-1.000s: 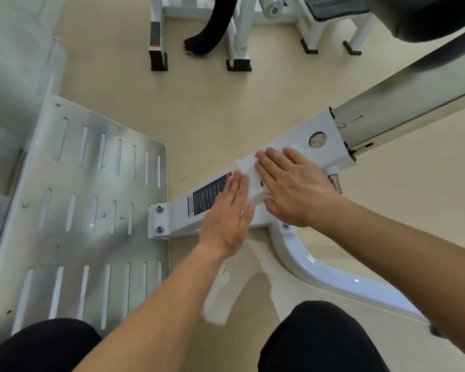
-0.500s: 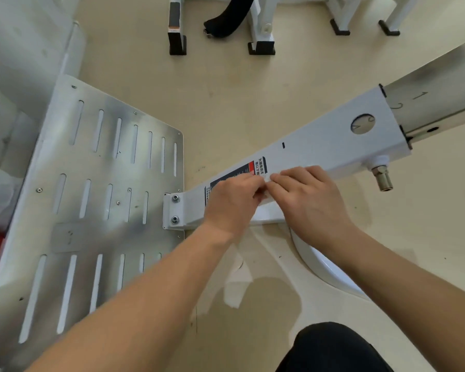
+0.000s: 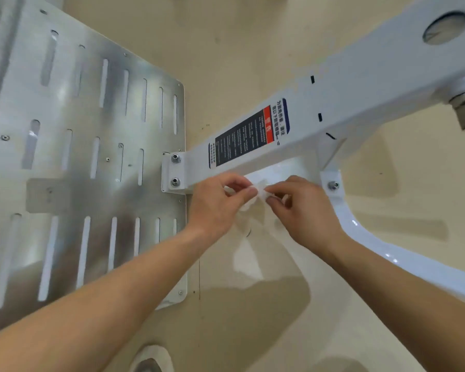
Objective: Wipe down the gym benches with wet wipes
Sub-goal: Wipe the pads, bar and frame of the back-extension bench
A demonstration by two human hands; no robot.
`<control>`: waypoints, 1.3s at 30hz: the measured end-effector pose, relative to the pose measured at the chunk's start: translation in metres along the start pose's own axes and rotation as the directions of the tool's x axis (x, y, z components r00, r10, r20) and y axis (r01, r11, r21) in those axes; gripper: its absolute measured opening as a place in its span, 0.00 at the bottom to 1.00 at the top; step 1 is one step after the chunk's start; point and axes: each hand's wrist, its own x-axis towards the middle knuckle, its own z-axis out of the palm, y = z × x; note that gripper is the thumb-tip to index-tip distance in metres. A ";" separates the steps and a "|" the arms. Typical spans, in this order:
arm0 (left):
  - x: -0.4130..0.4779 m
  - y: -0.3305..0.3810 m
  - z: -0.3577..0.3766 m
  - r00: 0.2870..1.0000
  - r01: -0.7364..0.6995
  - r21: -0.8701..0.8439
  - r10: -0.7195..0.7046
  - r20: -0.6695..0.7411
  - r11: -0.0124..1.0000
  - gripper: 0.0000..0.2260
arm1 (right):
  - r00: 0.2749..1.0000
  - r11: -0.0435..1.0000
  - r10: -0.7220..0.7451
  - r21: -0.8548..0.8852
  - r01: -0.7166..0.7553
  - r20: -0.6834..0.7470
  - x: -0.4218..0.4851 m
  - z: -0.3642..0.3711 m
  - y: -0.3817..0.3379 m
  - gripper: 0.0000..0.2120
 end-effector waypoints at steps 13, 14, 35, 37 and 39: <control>0.005 -0.069 0.036 0.957 0.191 -0.004 -0.186 0.224 0.981 0.12 | 0.978 0.747 0.201 0.637 -0.191 0.057 0.019 0.086 0.066 0.02; 0.006 -0.072 0.030 0.969 0.146 0.115 -0.166 0.182 0.982 0.11 | 0.984 0.815 0.179 0.564 -0.132 -0.027 0.025 0.090 0.068 0.03; 0.024 -0.120 0.005 0.993 -0.072 0.552 0.008 0.116 0.831 0.06 | 0.998 0.817 0.054 -0.574 -0.056 -0.022 0.049 0.108 0.132 0.37; 0.026 -0.118 0.008 0.992 -0.082 0.544 0.017 0.124 0.835 0.06 | 0.990 0.820 0.142 -0.560 -0.119 -0.003 0.057 0.111 0.120 0.41; 0.026 -0.118 0.009 0.990 -0.096 0.549 0.025 0.136 0.831 0.06 | 0.992 0.858 0.089 -0.513 -0.028 0.094 0.076 0.109 0.106 0.41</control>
